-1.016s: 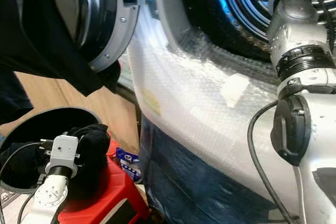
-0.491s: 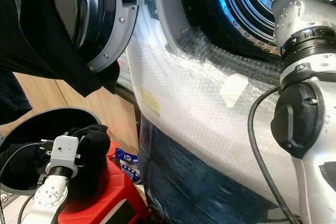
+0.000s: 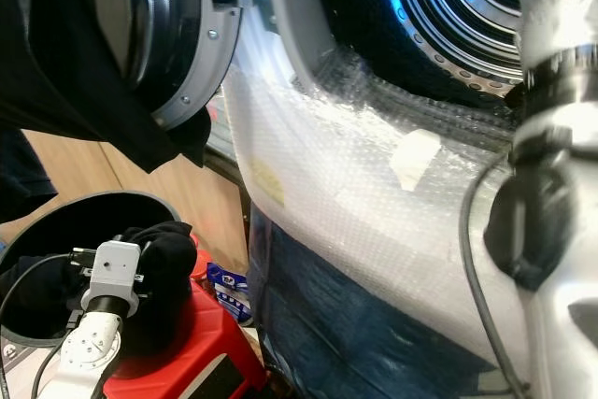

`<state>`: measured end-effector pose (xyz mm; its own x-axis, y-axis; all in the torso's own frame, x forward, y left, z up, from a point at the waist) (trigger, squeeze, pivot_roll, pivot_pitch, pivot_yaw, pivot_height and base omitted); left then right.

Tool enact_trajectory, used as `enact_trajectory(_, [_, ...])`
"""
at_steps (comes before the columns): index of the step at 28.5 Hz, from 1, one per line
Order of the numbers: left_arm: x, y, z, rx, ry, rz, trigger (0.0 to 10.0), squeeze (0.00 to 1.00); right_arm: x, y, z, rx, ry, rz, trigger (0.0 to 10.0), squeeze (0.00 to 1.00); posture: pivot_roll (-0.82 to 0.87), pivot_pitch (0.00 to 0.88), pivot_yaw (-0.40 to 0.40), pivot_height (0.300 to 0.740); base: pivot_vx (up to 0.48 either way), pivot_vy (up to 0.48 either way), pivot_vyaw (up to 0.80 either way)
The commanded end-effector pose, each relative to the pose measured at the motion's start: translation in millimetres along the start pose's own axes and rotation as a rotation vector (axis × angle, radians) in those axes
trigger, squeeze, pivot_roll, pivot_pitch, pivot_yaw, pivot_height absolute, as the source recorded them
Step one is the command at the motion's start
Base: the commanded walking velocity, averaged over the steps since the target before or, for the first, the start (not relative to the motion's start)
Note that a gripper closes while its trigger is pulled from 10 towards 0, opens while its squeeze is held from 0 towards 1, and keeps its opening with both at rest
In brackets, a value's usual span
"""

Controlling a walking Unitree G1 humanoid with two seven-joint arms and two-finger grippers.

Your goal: Clothes washing

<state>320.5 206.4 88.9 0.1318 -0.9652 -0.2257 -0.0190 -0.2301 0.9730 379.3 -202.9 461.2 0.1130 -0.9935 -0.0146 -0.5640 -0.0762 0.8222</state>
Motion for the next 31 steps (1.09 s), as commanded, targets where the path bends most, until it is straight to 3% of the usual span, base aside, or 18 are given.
enact_trajectory(1, [11.8,-4.6,3.3,-0.024,-0.048,0.006,10.0,0.00,-16.4,14.2,7.3,0.019,0.057,-0.009,10.0,0.00,0.03,0.106,0.000,0.740,0.000,0.000,0.00])
enact_trajectory(4, [11.1,-4.1,4.7,-0.022,-0.045,0.007,10.0,0.00,-15.3,4.8,19.9,0.016,0.053,-0.013,10.0,0.00,0.03,0.110,-0.001,0.740,0.000,0.000,0.00])
enact_trajectory(8, [10.4,-5.9,5.4,-0.027,-0.045,0.006,10.0,0.00,-29.0,21.8,35.4,0.106,0.126,-0.070,10.0,0.00,0.02,0.110,0.001,0.740,0.000,0.000,0.00])
enact_trajectory(10, [10.7,-5.8,5.1,-0.028,-0.047,0.006,10.0,0.00,-49.4,36.0,53.3,0.180,0.235,-0.113,10.0,0.00,0.02,0.110,0.001,0.740,0.000,0.000,0.00])
enact_trajectory(14, [12.3,-4.6,3.7,-0.024,-0.049,0.008,10.0,0.00,-94.3,34.1,91.8,0.238,0.545,-0.151,10.0,0.00,0.03,0.110,-0.003,0.740,0.000,0.000,0.00])
enact_trajectory(15, [11.9,-4.0,3.9,-0.021,-0.046,0.010,10.0,0.00,-117.8,30.4,114.7,0.248,0.710,-0.226,10.0,0.00,0.03,0.110,-0.003,0.740,0.000,0.000,0.00])
enact_trajectory(16, [11.3,-3.8,4.0,-0.019,-0.044,0.011,10.0,0.00,-126.8,30.5,126.1,0.265,0.779,-0.279,10.0,0.00,0.02,0.108,-0.002,0.740,0.000,0.000,0.00])
enact_trajectory(18, [10.9,-3.7,4.2,-0.018,-0.042,0.011,10.0,0.00,-131.3,31.2,133.1,0.277,0.816,-0.312,10.0,0.00,0.02,0.108,0.000,0.740,0.000,0.000,0.00])
enact_trajectory(21, [4.5,2.5,3.3,0.015,-0.003,0.014,10.0,0.00,-156.4,18.3,169.6,0.191,1.031,-0.427,10.0,0.00,0.02,0.109,-0.001,0.740,0.000,0.000,0.00])
enact_trajectory(25, [-1.9,7.9,1.4,0.040,0.026,0.011,10.0,0.00,-165.0,1.3,198.0,0.104,1.183,-0.469,10.0,0.00,0.03,0.106,-0.007,0.740,0.000,0.000,0.00])
enact_trajectory(28, [-5.0,8.4,0.8,0.044,0.041,0.013,10.0,0.00,-169.2,-25.1,232.9,0.000,1.318,-0.515,10.0,0.00,0.04,0.105,-0.012,0.740,0.000,0.000,0.00])
enact_trajectory(31, [-4.9,8.3,0.7,0.044,0.041,0.013,10.0,0.00,-171.4,-39.5,244.7,-0.055,1.348,-0.513,10.0,0.00,0.04,0.105,-0.014,0.740,0.000,0.000,0.00])
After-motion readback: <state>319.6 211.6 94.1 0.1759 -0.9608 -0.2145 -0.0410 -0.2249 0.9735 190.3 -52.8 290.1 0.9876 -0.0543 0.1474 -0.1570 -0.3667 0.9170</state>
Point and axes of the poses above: a point about 5 cm out from each wrist's last joint towards the gripper, its own z axis pointing back from the gripper into the wrist, its own y axis along the axis of the wrist's last joint, x = y × z, the point moved 4 cm from there along -z, pointing out of the wrist towards the gripper, and after that the axes turned 6 degrees about z, right-handed, at the moved point
